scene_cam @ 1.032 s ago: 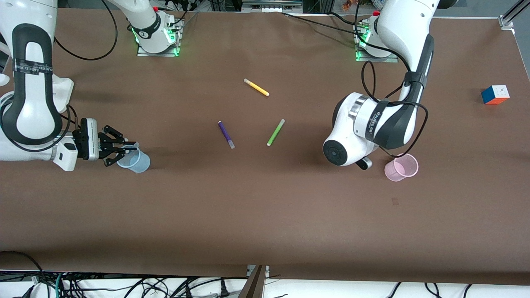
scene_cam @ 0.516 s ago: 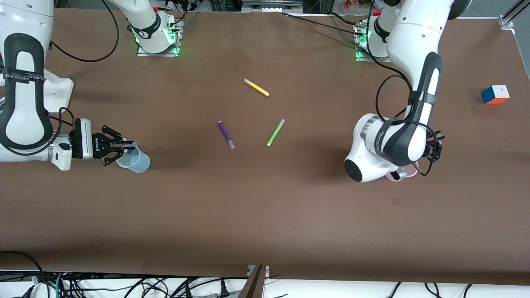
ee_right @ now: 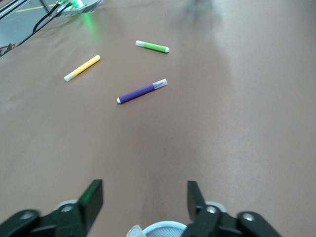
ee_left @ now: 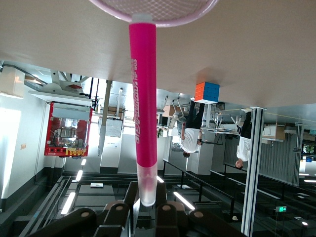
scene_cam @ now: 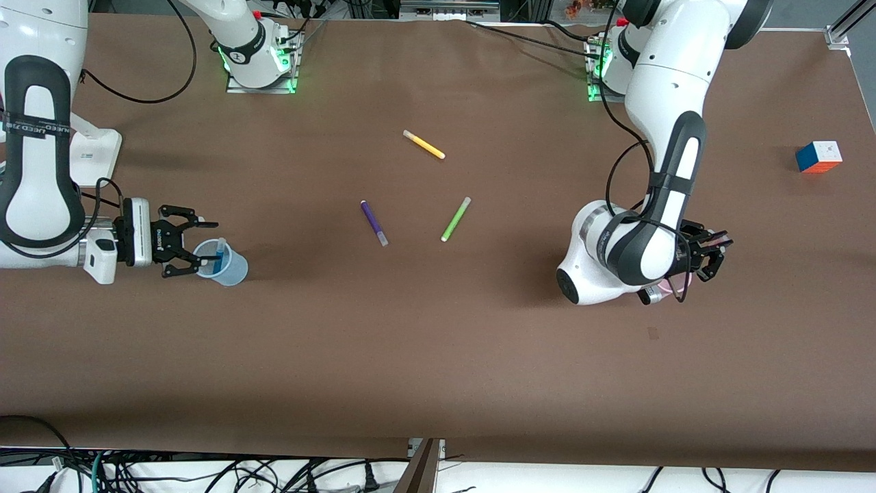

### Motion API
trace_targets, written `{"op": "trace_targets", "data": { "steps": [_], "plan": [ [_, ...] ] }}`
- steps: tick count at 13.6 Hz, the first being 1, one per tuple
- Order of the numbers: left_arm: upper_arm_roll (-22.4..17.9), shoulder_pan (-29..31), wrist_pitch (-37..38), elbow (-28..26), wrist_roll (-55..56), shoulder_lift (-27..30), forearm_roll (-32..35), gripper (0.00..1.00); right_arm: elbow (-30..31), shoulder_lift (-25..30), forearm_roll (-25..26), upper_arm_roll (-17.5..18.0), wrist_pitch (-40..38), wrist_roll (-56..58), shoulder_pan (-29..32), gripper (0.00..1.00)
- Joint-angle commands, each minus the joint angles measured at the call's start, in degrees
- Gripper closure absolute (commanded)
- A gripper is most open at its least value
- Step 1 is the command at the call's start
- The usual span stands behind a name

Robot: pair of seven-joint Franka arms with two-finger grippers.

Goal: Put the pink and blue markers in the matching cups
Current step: 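Drop the blue marker into the blue cup while the left gripper carries pink, then release the pink marker into the pink cup with the left gripper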

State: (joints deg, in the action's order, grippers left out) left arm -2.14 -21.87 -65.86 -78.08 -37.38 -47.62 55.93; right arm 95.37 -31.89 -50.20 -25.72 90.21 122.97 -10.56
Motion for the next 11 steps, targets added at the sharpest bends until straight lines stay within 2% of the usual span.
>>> {"op": "trace_targets", "data": {
  "steps": [1, 5, 6, 11],
  "plan": [
    [-0.06, 0.07, -0.5, -0.05, -0.94, 0.33, 1.11, 0.01, -3.42, 0.6, -0.61, 0.23, -3.18, -10.78, 0.72, 0.0],
    [0.21, 0.08, -0.5, 0.74, -0.5, 0.42, 0.06, 0.0, -7.9, 0.69, 3.33, 0.23, -3.9, -29.06, 0.28, 0.0],
    [0.21, -0.1, -0.41, 1.26, 0.11, 0.94, -2.73, 0.0, -9.92, 0.69, 5.44, 0.23, -3.9, -34.68, 0.1, 0.0],
    [-0.14, 1.74, 0.29, 12.33, 10.91, 1.91, -19.69, 0.0, -16.86, 0.95, 14.23, 0.58, -7.41, -62.98, -1.74, 0.0]
  ]
}}
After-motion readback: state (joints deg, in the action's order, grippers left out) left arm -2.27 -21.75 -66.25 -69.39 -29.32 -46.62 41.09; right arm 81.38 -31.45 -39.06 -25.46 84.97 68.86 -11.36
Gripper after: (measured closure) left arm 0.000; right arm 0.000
